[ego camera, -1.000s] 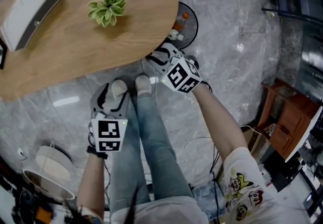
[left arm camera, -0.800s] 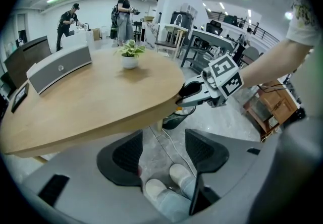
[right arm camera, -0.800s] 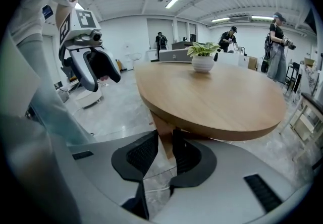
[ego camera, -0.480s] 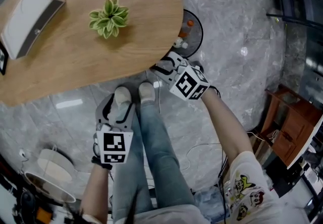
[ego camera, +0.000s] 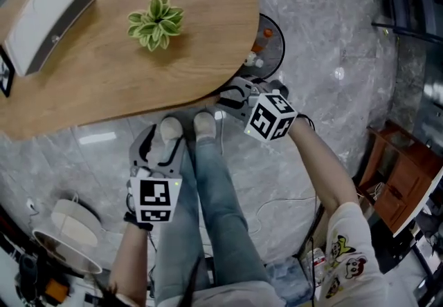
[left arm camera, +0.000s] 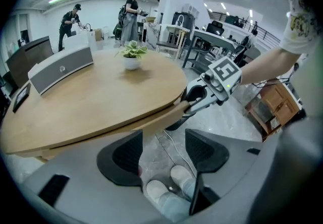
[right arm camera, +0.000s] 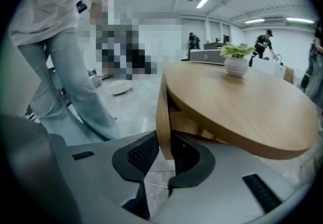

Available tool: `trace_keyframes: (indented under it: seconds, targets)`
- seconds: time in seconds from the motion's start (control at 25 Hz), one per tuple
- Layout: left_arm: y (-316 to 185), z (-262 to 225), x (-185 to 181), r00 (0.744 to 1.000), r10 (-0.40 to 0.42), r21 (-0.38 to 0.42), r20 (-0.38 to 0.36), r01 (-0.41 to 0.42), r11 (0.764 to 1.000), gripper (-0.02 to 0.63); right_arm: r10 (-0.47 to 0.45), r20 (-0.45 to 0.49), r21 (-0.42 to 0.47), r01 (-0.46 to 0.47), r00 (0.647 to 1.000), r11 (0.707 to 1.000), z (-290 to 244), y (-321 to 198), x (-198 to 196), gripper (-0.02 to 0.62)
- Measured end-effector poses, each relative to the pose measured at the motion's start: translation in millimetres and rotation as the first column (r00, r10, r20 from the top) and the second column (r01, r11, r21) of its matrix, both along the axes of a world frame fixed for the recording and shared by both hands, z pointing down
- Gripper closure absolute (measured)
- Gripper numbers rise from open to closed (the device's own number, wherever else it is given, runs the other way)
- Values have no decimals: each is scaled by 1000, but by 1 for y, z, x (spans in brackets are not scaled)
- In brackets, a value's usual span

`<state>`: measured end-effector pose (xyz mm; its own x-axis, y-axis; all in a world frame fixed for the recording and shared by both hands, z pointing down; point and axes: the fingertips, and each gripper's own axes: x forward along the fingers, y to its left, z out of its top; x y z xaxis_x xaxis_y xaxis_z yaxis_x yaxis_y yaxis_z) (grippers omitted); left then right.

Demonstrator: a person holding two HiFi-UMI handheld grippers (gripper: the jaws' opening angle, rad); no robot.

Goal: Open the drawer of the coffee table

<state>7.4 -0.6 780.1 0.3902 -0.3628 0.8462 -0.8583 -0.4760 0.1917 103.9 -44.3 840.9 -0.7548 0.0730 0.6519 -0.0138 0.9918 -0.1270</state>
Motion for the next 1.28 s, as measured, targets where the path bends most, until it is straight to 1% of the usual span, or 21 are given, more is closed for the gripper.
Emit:
trace_keyframes:
  seconds: [0.04, 0.08, 0.2, 0.24, 0.32, 0.36, 0.4, 0.44, 0.52, 0.6, 0.76, 0.92, 0.96, 1.0, 1.04, 1.12, 1.16, 1.2, 1.24, 1.28]
  targets:
    - [-2, 0, -2, 1000, -2, 7, 1, 2, 1000, 351, -46, -17, 9, 46, 999, 999, 1, 11, 0, 529]
    - [-4, 0, -4, 1000, -4, 14, 4, 4, 1000, 350, -72, -29, 9, 72, 997, 997, 2, 21, 0, 529]
    - [-1, 2, -8, 1000, 8, 18, 26, -8, 1000, 351, -82, -41, -11, 82, 996, 997, 4, 47, 1, 529]
    - [1, 5, -10, 999, 30, 17, 43, -31, 999, 351, -83, -45, -15, 82, 996, 996, 4, 53, 1, 529]
    - [7, 11, -12, 989, 110, 21, 96, -113, 993, 350, -81, -53, -20, 80, 995, 997, 6, 60, 2, 529]
    - [10, 14, -13, 978, 163, 26, 130, -168, 986, 350, -78, -58, -21, 76, 995, 997, 7, 61, 2, 529]
    - [12, 18, -14, 961, 220, 28, 168, -228, 973, 350, -75, -62, -22, 74, 995, 997, 7, 61, 3, 529]
    - [13, 22, -16, 938, 278, 26, 208, -289, 957, 350, -74, -64, -24, 72, 995, 997, 7, 61, 3, 528]
    - [16, 32, -19, 882, 376, 7, 283, -394, 919, 350, -72, -69, -27, 70, 995, 997, 7, 61, 2, 528]
    - [18, 42, -22, 828, 448, -25, 337, -468, 883, 350, -74, -75, -27, 72, 994, 997, 7, 62, 2, 528]
    - [17, 58, -27, 740, 537, -75, 406, -558, 826, 351, -79, -88, -25, 78, 993, 997, 7, 61, 2, 529]
    - [17, 71, -29, 669, 589, -118, 453, -610, 784, 354, -76, -92, -28, 74, 993, 997, 8, 61, 2, 528]
    - [16, 75, -30, 648, 601, -129, 469, -622, 772, 362, -76, -94, -30, 74, 993, 997, 8, 62, 3, 528]
    - [16, 79, -31, 619, 615, -142, 488, -639, 756, 392, -77, -96, -31, 74, 992, 997, 8, 62, 3, 528]
    - [17, 83, -33, 583, 635, -157, 507, -662, 733, 430, -78, -98, -33, 75, 992, 997, 8, 62, 3, 528]
    - [21, 88, -33, 499, 688, -187, 527, -722, 667, 483, -80, -104, -38, 76, 991, 996, 9, 62, 2, 528]
    - [23, 89, -32, 465, 710, -195, 529, -748, 635, 503, -81, -108, -39, 77, 991, 996, 9, 62, 2, 528]
    - [24, 88, -31, 443, 726, -199, 526, -766, 612, 514, -82, -113, -38, 78, 990, 996, 9, 62, 2, 528]
    - [24, 88, -31, 434, 736, -200, 519, -775, 599, 523, -83, -119, -35, 79, 989, 996, 9, 62, 2, 528]
    - [24, 87, -31, 433, 742, -203, 512, -778, 594, 526, -82, -126, -32, 79, 989, 996, 9, 62, 2, 528]
